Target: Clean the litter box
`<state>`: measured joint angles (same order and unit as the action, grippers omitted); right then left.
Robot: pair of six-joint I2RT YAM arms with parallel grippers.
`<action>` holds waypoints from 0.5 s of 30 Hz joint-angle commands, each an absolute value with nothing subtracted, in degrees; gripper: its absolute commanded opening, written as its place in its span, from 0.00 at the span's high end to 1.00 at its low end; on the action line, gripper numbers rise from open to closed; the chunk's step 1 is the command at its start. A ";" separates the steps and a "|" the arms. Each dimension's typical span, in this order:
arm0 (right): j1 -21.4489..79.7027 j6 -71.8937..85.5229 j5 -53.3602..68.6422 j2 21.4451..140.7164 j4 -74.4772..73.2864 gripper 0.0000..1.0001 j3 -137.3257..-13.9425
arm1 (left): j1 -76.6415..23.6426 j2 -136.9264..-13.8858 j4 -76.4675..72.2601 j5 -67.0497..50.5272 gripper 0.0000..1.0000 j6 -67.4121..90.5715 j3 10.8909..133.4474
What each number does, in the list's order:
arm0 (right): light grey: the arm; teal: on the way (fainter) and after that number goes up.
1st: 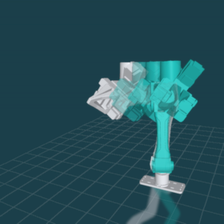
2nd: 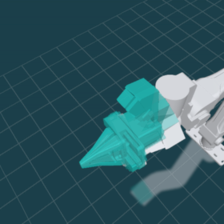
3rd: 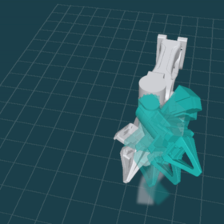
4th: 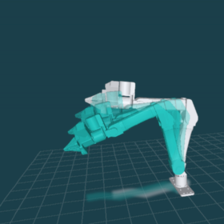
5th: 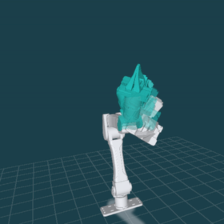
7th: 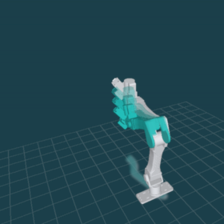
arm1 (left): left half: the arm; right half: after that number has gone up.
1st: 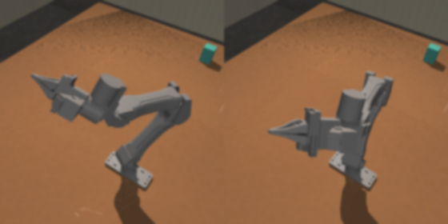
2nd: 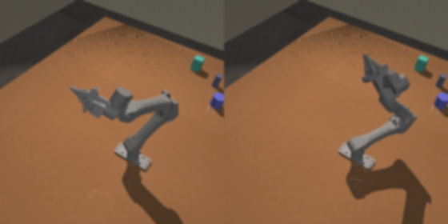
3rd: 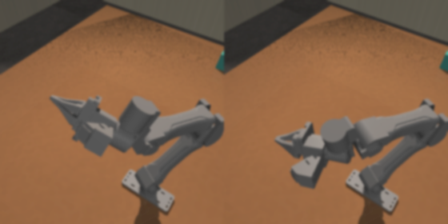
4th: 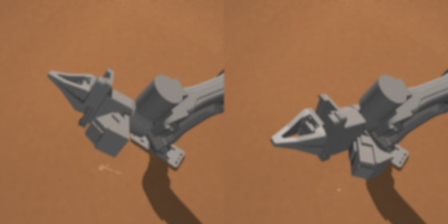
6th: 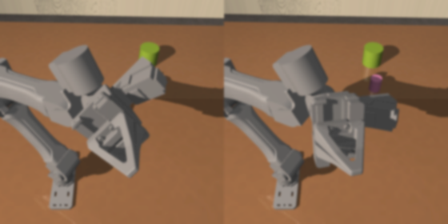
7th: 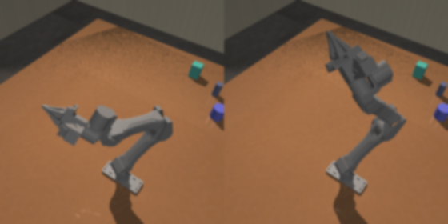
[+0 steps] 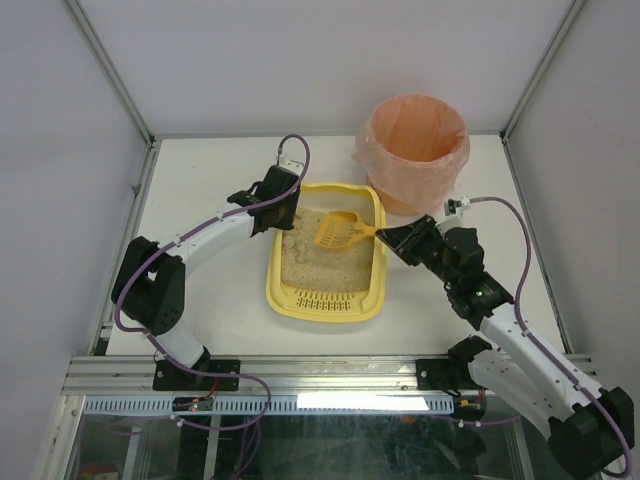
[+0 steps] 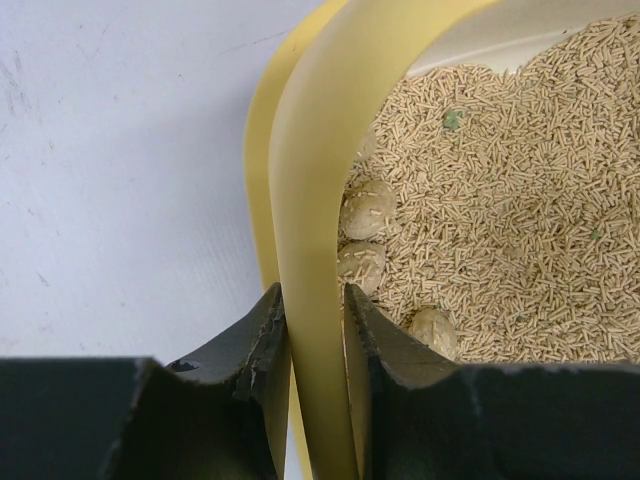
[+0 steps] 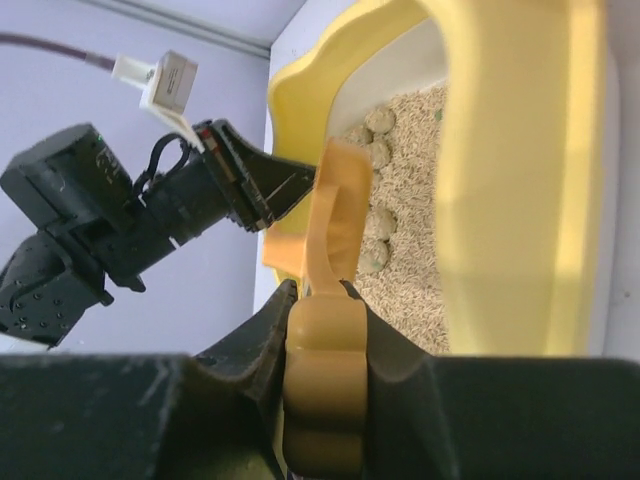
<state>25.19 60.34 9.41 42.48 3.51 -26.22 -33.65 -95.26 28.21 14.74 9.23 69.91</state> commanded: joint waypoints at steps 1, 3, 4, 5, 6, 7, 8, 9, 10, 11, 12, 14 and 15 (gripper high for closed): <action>35.25 50.82 -8.63 46.32 -12.30 1.00 -37.40 | -34.54 -95.53 27.81 8.64 1.00 8.22 71.28; 40.54 49.61 -15.97 50.47 -17.80 1.00 -41.17 | -34.54 -95.54 27.86 8.46 1.00 8.22 71.28; 43.29 48.54 -20.15 52.20 -19.91 1.00 -42.99 | -34.54 -95.54 27.86 8.55 1.00 8.22 71.28; 45.85 48.34 -24.02 53.94 -21.95 1.00 -44.74 | -34.54 -95.46 27.84 8.70 1.00 8.21 71.20; 48.25 48.15 -28.07 55.64 -24.17 1.00 -46.55 | -34.52 -95.41 27.84 8.93 1.00 8.24 71.15; 50.35 48.02 -31.62 57.38 -26.27 1.00 -48.28 | -34.50 -95.35 27.81 8.96 1.00 8.25 71.11; 52.13 47.82 -35.00 58.93 -28.17 1.00 -50.20 | -34.54 -95.40 27.81 8.90 1.00 8.19 71.10; 53.63 47.57 -37.63 60.66 -29.94 1.00 -51.97 | -34.54 -95.44 27.86 8.82 1.00 8.25 71.06; 54.56 47.28 -39.42 62.28 -31.18 1.00 -53.54 | -34.52 -95.45 27.86 8.67 1.00 8.19 71.19; 55.21 46.80 -40.45 63.68 -32.41 1.00 -55.03 | -34.47 -95.45 27.86 8.61 1.00 8.25 71.19; 55.40 46.41 -40.39 65.12 -33.19 1.00 -56.23 | -34.53 -95.45 27.86 8.59 1.00 8.26 71.27; 55.45 45.54 -38.87 67.46 -33.61 1.00 -58.12 | -34.54 -95.38 27.86 8.54 1.00 8.25 71.28; 55.46 45.39 -37.83 68.39 -33.31 1.00 -58.58 | -34.54 -95.36 27.86 8.55 1.00 8.19 71.28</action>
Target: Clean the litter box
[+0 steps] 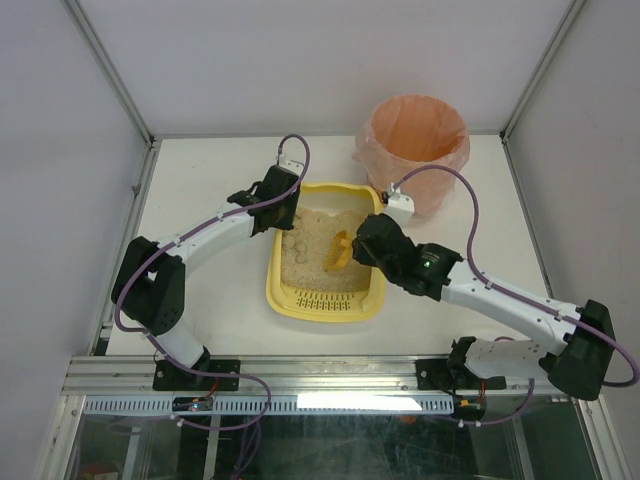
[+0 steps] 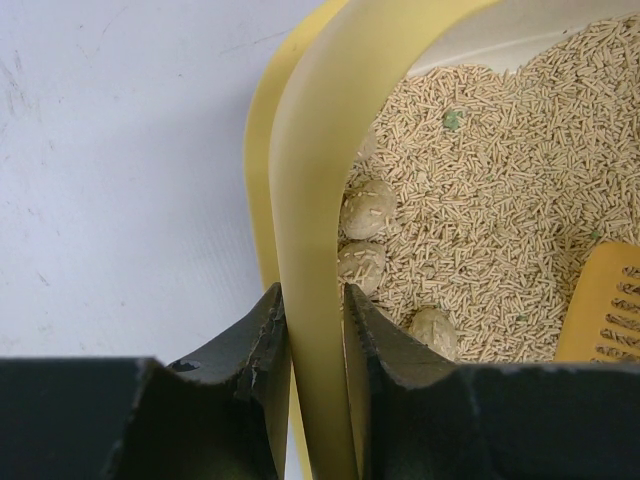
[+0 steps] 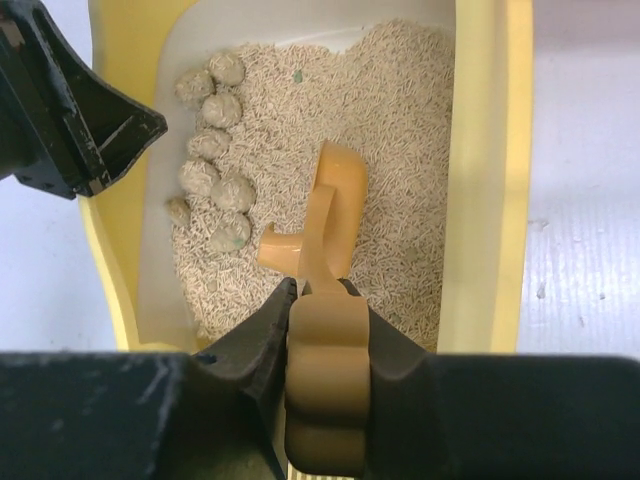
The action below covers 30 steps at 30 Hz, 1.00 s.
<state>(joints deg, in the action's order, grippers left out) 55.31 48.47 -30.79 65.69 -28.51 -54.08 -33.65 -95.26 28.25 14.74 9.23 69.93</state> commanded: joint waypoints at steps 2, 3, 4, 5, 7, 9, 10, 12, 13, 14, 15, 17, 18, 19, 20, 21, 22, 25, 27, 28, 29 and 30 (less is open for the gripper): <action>55.26 45.00 -34.54 70.03 -31.29 1.00 -58.40 | -34.52 -95.30 27.86 8.64 1.00 8.23 71.20; 55.13 45.22 -32.91 71.12 -30.41 1.00 -58.14 | -34.53 -95.27 27.86 8.68 1.00 8.24 71.19; 54.85 45.45 -31.05 72.26 -29.53 1.00 -57.77 | -34.48 -95.27 27.82 8.65 1.00 8.25 71.19; 54.62 45.85 -29.46 73.35 -28.48 1.00 -57.42 | -34.53 -95.27 27.86 8.64 1.00 8.26 71.19; 54.12 46.78 -25.76 74.67 -24.33 1.00 -54.90 | -34.49 -95.27 27.86 8.68 1.00 8.26 71.19; 52.83 48.48 -21.83 75.11 -17.33 1.00 -51.71 | -34.54 -95.27 27.86 8.67 1.00 8.24 71.19; 52.27 49.27 -20.11 75.29 -14.09 1.00 -50.04 | -34.54 -95.27 27.86 8.62 1.00 8.24 71.19; 51.19 51.85 -16.32 75.76 -6.65 1.00 -46.40 | -34.49 -95.27 27.86 8.70 1.00 8.21 71.11; 50.85 53.06 -14.72 76.15 -3.00 1.00 -44.60 | -34.52 -95.27 27.86 8.60 1.00 8.21 71.10; 50.40 54.37 -12.62 76.64 0.98 1.00 -42.84 | -34.53 -95.28 27.86 8.58 1.00 8.24 71.10; 50.04 55.50 -10.79 77.47 4.62 1.00 -41.21 | -34.54 -95.27 27.86 8.55 1.00 8.21 71.10; 49.48 58.89 -6.38 79.74 12.14 1.00 -38.80 | -34.54 -95.36 27.85 8.61 1.00 8.20 71.10; 49.24 60.13 -3.96 81.18 15.60 1.00 -37.92 | -34.54 -95.36 27.85 8.57 1.00 8.24 71.10; 49.14 61.13 -2.38 82.68 18.42 1.00 -37.33 | -34.49 -95.44 27.86 8.61 1.00 8.18 71.10; 49.06 62.77 0.02 84.17 21.49 1.00 -37.12 | -34.51 -95.45 27.91 8.61 1.00 8.20 71.10; 49.04 63.71 1.61 85.26 23.53 1.00 -37.16 | -34.54 -95.45 27.88 8.61 1.00 8.24 71.10; 49.04 64.40 2.38 85.93 24.88 1.00 -37.22 | -34.54 -95.45 27.85 8.60 1.00 8.24 71.10; 49.09 65.23 0.92 84.88 25.45 1.00 -36.94 | -34.54 -95.36 27.87 8.78 1.00 8.16 71.02; 48.89 64.20 -1.48 82.37 23.06 1.00 -37.18 | -34.50 -95.36 27.86 8.79 1.00 8.17 71.02; 48.76 63.56 -2.78 80.80 21.71 1.00 -37.19 | -34.49 -95.34 27.86 8.75 1.00 8.10 71.02; 48.59 62.87 -4.02 79.18 20.49 1.00 -37.07 | -34.53 -95.34 27.82 8.72 1.00 8.14 71.06; 48.29 62.28 -5.14 77.44 19.61 1.00 -36.80 | -34.53 -95.28 27.81 8.67 1.00 8.16 71.12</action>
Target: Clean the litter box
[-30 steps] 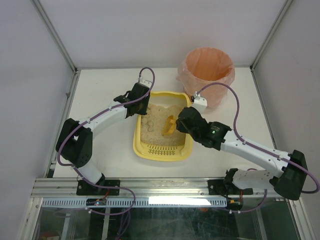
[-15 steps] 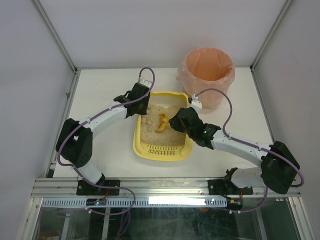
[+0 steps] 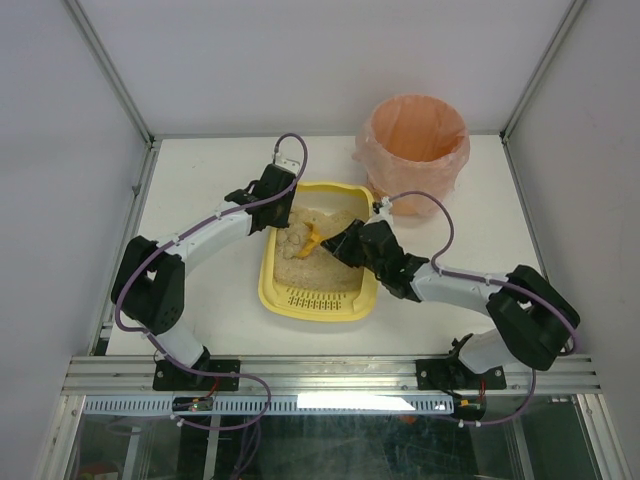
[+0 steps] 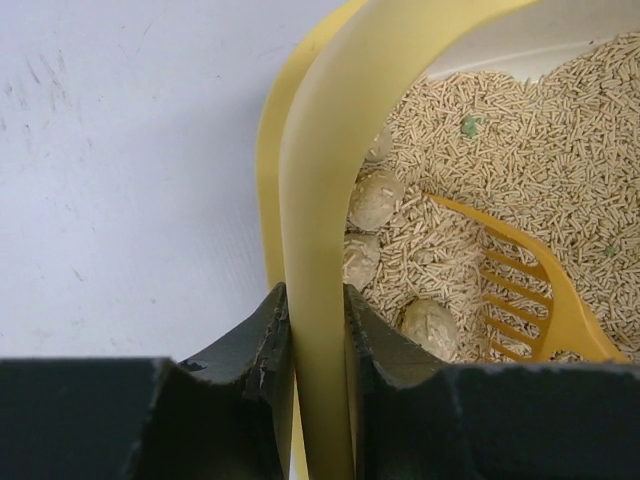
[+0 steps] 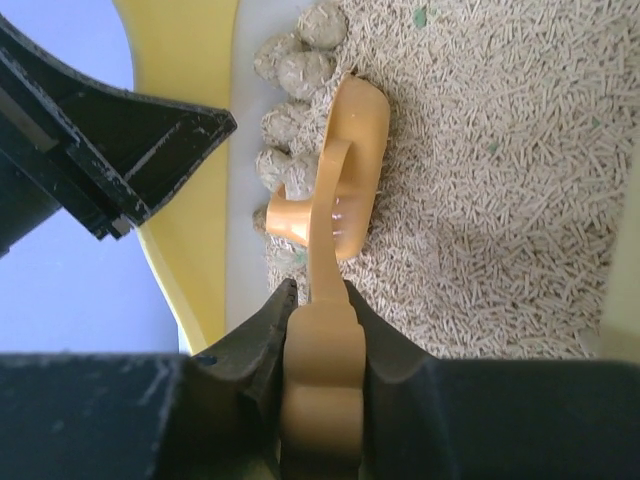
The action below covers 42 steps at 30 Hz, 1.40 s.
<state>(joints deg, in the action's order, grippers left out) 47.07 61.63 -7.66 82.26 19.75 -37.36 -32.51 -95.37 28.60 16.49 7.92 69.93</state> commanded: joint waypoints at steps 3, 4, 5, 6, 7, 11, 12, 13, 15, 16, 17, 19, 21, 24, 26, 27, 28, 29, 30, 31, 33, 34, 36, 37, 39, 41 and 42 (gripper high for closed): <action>46.87 61.04 -7.08 72.65 18.07 1.00 -35.60 | -34.49 -95.19 27.86 8.65 1.00 8.09 71.11; 46.39 60.63 -7.51 71.28 17.53 1.00 -35.26 | -34.52 -95.14 27.82 8.67 1.00 8.09 71.11; 46.00 60.26 -7.82 69.91 17.25 1.00 -34.94 | -34.54 -95.18 27.86 8.75 1.00 8.14 71.10; 45.47 59.92 -8.11 68.66 17.05 1.00 -34.59 | -34.50 -95.18 27.86 8.75 1.00 8.11 71.03; 45.15 59.65 -8.23 67.62 17.04 1.00 -34.26 | -34.52 -95.17 27.82 8.78 1.00 8.17 71.02; 44.07 59.25 -8.10 63.93 17.24 1.00 -32.62 | -34.54 -95.26 27.86 8.94 1.00 8.05 71.02; 43.82 59.22 -8.01 63.42 17.45 1.00 -32.20 | -34.54 -95.27 27.86 8.96 1.00 8.01 71.02; 43.57 59.24 -7.74 62.99 17.56 1.00 -31.91 | -34.54 -95.34 27.86 8.95 1.00 8.00 71.02; 43.25 59.19 -6.97 62.32 17.92 1.00 -31.44 | -34.54 -95.36 27.86 8.94 1.00 8.02 71.02; 43.25 59.17 -6.67 61.93 18.14 1.00 -31.17 | -34.54 -95.36 27.86 8.93 1.00 8.07 71.02; 43.24 59.17 -6.35 61.50 18.31 1.00 -30.75 | -34.52 -95.36 27.86 8.98 1.00 8.05 71.02; 43.24 59.05 -5.72 60.22 18.38 1.00 -29.88 | -34.54 -95.45 27.86 9.07 1.00 8.01 71.02; 41.97 58.03 -4.89 58.35 18.45 1.00 -28.70 | -34.54 -95.45 27.86 9.08 1.00 8.07 71.02; 41.10 57.38 -3.94 54.03 19.38 1.00 -25.63 | -34.54 -95.54 27.86 9.06 1.00 8.08 71.02; 39.89 57.75 -2.42 50.20 20.95 1.00 -22.82 | -34.54 -95.49 27.86 9.08 1.00 8.05 71.03; 39.19 57.89 -1.37 48.49 21.90 1.00 -21.47 | -34.54 -95.45 27.86 9.10 1.00 8.15 71.03; 37.82 58.03 0.08 46.50 23.05 1.00 -20.00 | -34.54 -95.38 27.86 9.06 1.00 8.21 71.02; 36.74 58.57 1.10 44.91 24.36 1.00 -18.50 | -34.54 -95.36 27.86 9.08 1.00 8.29 71.06; 35.65 59.54 1.99 43.13 25.48 1.00 -16.98 | -34.50 -95.36 27.85 8.93 1.00 8.42 71.14; 34.71 60.65 2.80 41.82 26.52 1.00 -15.69 | -34.54 -95.32 27.91 8.75 1.00 8.47 71.11; 34.16 62.05 5.69 41.59 29.80 1.00 -14.44 | -34.54 -95.15 27.84 8.36 1.00 8.80 71.20; 33.72 61.95 7.17 41.79 30.14 1.00 -14.82 | -34.46 -95.04 27.78 8.09 0.99 9.01 71.20; 31.86 63.30 6.05 39.54 27.72 1.00 -14.21 | -34.45 -94.87 27.80 7.75 0.92 9.14 71.28; 30.88 64.79 4.48 37.86 27.26 1.00 -12.93 | -34.44 -94.70 27.80 7.55 0.87 9.23 71.16; 29.92 67.03 5.34 37.79 29.03 1.00 -11.45 | -34.50 -94.07 27.82 7.50 0.75 9.60 70.90; 29.85 66.65 11.03 41.84 32.00 1.00 -13.03 | -34.29 -93.43 27.74 7.83 0.67 9.66 70.93; 29.53 67.28 11.53 42.28 33.27 1.00 -12.43 | -34.10 -93.04 27.76 7.94 0.65 9.80 71.00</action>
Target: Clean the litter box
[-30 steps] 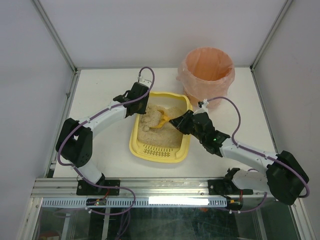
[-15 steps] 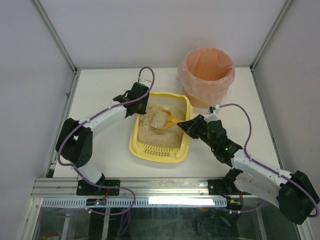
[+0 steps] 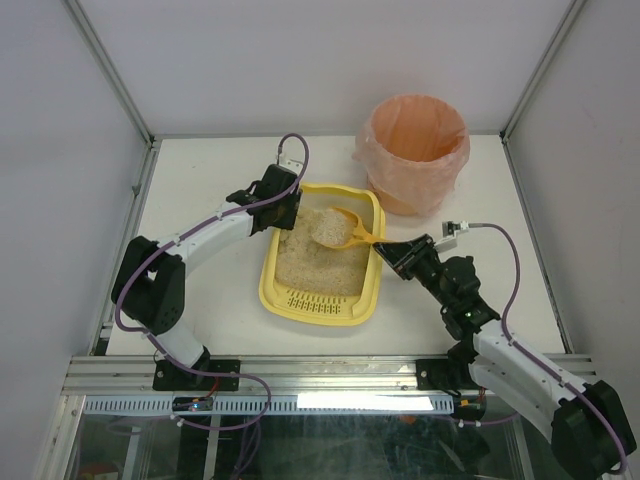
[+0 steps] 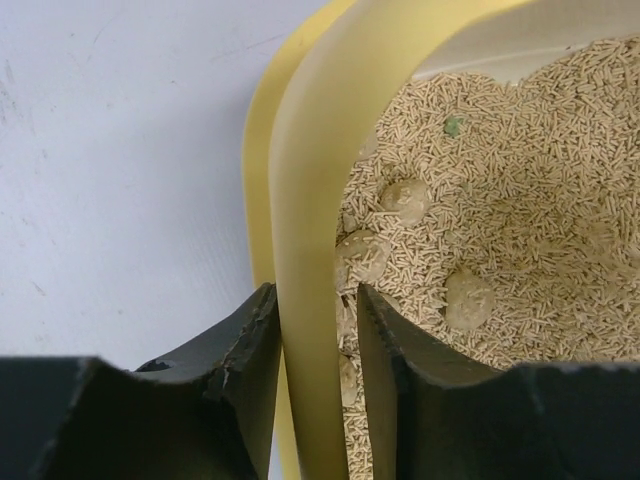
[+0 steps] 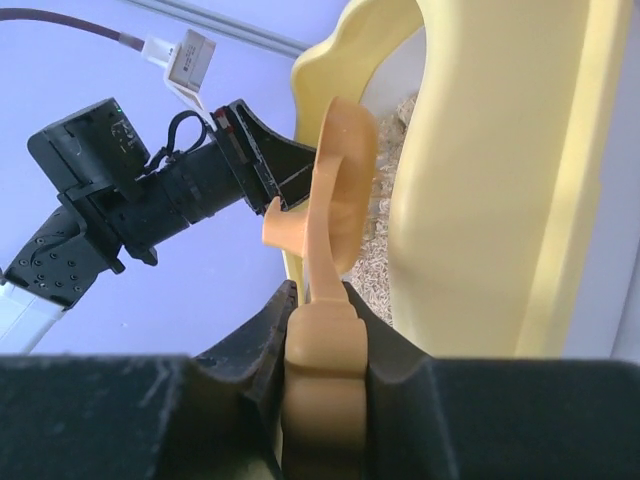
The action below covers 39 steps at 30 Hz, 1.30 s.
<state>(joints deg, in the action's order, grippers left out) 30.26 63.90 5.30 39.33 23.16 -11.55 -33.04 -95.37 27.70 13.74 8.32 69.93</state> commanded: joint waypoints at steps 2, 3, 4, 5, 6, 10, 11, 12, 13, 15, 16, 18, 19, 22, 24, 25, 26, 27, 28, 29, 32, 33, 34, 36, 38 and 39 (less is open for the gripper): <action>27.81 69.83 8.33 39.84 31.89 1.00 -10.11 | -33.50 -92.33 27.76 7.50 0.61 10.29 71.02; 27.43 70.61 7.48 38.99 31.30 1.00 -9.81 | -33.18 -91.91 27.77 7.47 0.59 10.64 70.89; 27.43 70.17 8.64 39.68 31.77 1.00 -10.63 | -33.02 -91.40 27.77 7.61 0.57 10.85 70.85; 27.51 69.21 11.91 41.40 33.21 1.00 -11.58 | -32.82 -90.90 27.77 7.83 0.55 10.90 70.87; 27.32 69.15 13.98 42.52 34.57 1.00 -11.80 | -32.62 -90.48 27.77 8.09 0.54 11.05 70.91; 24.30 71.70 9.11 36.31 29.09 1.00 -9.44 | -32.25 -88.34 28.50 8.53 0.49 12.17 72.03; 24.77 71.08 11.19 37.36 30.52 1.00 -10.19 | -32.26 -87.66 28.52 8.84 0.46 12.62 71.80; 24.89 70.11 14.36 39.67 32.16 1.00 -11.29 | -32.24 -87.04 28.53 9.26 0.44 12.99 71.47; 24.72 69.67 16.25 41.03 33.00 1.00 -11.71 | -32.21 -86.54 28.60 9.54 0.43 13.39 71.18; 22.71 71.24 13.13 38.56 29.70 1.00 -10.08 | -32.26 -86.18 29.88 9.59 0.42 14.21 71.10; 22.34 72.01 11.60 36.41 27.92 1.00 -9.31 | -32.26 -85.90 30.70 9.44 0.42 14.79 70.95; 23.04 70.29 15.68 37.58 29.29 1.00 -10.82 | -32.21 -84.16 31.48 9.50 0.42 16.12 69.49; 23.18 69.33 18.38 39.78 30.79 1.00 -12.02 | -32.25 -83.13 31.61 9.56 0.42 16.66 68.58; 20.65 71.77 14.24 36.35 29.66 1.00 -8.75 | -32.26 -79.68 32.99 8.65 0.43 18.26 66.59; 20.85 72.13 14.63 36.33 32.10 1.00 -8.68 | -32.26 -77.80 34.17 7.13 0.45 19.41 65.20; 21.38 70.95 17.63 38.73 33.82 1.00 -9.96 | -32.21 -77.10 34.34 6.58 0.45 19.93 64.08; 21.37 70.61 19.78 40.38 35.66 1.00 -10.39 | -32.21 -76.53 34.31 6.20 0.46 20.37 62.95; 20.58 71.46 19.40 40.09 36.12 1.00 -9.51 | -32.25 -76.18 34.38 5.75 0.47 20.74 62.04; 19.45 72.91 17.11 38.43 34.49 1.00 -8.10 | -32.31 -75.90 34.41 5.07 0.48 21.08 61.24; 19.01 73.62 15.13 36.64 33.26 1.00 -7.23 | -32.38 -75.79 34.43 4.13 0.50 21.49 60.61; 20.62 69.99 20.54 39.92 34.39 1.00 -10.72 | -32.33 -75.29 34.41 1.43 0.54 22.82 58.52; 20.39 69.98 21.01 40.23 34.50 1.00 -10.87 | -32.42 -75.23 34.40 0.87 0.55 23.33 57.98; 19.11 70.96 19.40 38.82 32.09 1.00 -10.15 | -32.54 -75.16 34.42 0.35 0.56 23.61 57.72; 19.48 71.92 15.59 35.65 29.26 1.00 -9.03 | -33.14 -74.74 34.36 0.00 0.58 23.92 57.38; 21.98 69.10 18.32 37.98 30.13 1.00 -11.39 | -34.04 -74.13 34.43 0.04 0.59 24.67 57.15; 21.98 67.96 19.40 38.85 29.65 1.00 -12.42 | -34.40 -74.17 34.25 0.13 0.59 25.21 57.11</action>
<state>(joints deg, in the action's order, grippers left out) 20.27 71.26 16.93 37.74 27.90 -8.03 -32.67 -76.82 35.46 3.77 21.87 57.10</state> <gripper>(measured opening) 0.220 0.419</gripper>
